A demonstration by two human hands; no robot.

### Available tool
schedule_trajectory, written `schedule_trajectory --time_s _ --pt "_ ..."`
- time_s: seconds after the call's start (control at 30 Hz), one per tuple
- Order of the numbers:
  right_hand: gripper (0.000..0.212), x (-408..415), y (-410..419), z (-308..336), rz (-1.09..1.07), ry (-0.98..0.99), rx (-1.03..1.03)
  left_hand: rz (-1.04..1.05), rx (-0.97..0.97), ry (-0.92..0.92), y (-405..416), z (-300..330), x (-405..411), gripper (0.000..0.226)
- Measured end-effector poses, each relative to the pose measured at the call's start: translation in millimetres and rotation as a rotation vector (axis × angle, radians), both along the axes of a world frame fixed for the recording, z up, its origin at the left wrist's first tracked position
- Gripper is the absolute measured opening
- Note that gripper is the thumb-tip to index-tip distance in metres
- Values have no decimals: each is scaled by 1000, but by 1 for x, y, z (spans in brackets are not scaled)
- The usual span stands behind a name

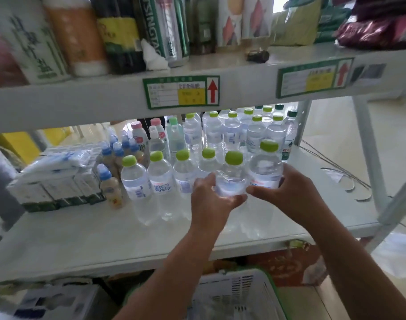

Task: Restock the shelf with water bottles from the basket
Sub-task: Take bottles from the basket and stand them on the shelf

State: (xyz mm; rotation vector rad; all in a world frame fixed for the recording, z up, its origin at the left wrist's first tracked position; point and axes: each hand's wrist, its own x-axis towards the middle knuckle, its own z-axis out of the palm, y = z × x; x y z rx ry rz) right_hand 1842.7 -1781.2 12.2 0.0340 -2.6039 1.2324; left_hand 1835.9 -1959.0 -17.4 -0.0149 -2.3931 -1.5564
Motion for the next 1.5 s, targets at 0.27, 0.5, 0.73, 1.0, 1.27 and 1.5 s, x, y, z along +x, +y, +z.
schedule_trajectory --time_s 0.27,0.5,0.73,1.0,1.27,1.5 --pt "67 -31 11 -38 -107 20 -63 227 -18 37 58 -34 -24 74" --pt "71 -47 15 -52 -114 -1 -111 242 -121 50 68 -36 -31 74" --pt "72 -70 17 -52 -97 -73 -121 135 -197 2 73 -32 -39 73" --pt "68 -84 20 -51 -77 -101 -119 134 -494 -68 66 -15 -47 75" --pt "74 -89 17 -55 -57 -69 -82 152 -508 35 53 -18 -51 79" --pt "75 -101 22 -47 -24 -142 -30 155 -503 38 56 -21 -56 79"
